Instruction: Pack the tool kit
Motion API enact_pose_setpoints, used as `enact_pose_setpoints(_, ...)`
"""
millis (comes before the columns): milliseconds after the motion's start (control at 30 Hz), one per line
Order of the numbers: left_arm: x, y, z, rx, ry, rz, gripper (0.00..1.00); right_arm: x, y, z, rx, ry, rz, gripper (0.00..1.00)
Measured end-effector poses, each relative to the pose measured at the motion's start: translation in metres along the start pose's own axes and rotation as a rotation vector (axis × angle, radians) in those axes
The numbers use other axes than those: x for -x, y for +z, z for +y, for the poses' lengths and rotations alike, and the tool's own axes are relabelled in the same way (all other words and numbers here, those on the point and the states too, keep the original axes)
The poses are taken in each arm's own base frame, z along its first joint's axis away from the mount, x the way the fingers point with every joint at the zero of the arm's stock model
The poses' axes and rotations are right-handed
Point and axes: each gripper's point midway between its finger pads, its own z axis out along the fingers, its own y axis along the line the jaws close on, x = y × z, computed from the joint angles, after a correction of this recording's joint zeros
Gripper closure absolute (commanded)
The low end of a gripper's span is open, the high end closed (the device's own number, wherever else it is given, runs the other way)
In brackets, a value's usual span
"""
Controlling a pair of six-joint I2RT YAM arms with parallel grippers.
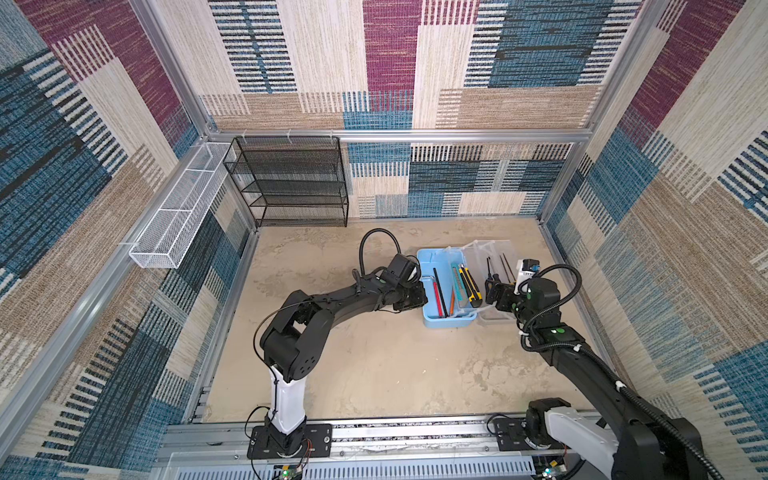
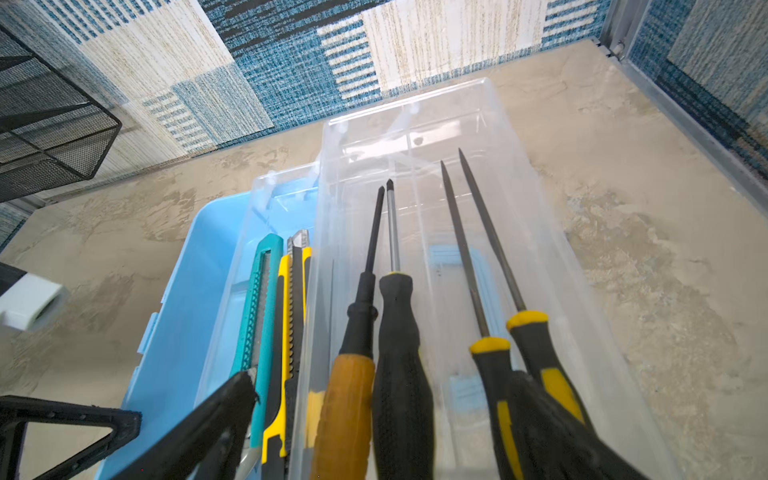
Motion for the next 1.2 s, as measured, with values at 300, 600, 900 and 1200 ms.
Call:
enact_pose_setpoints(300,-0.004,-0.015,0.018,0.031,-0.019,-0.003,0.86,-0.008,0.004,0.019,0.116,-0.006,0.046,0.03)
enact_pose_setpoints(600,-0.012,-0.033,0.036,0.065,-0.033,-0.017,0.86,-0.015,0.004,0.049,0.287,0.014,0.085,0.11)
enact_pose_setpoints(900,-0.025,-0.055,0.059,0.101,-0.058,-0.039,0.86,-0.027,0.002,0.087,0.415,0.009,0.114,0.13)
enact_pose_setpoints(1200,-0.033,-0.081,0.089,0.154,-0.091,-0.078,0.85,-0.039,0.004,0.125,0.456,-0.008,0.134,0.14)
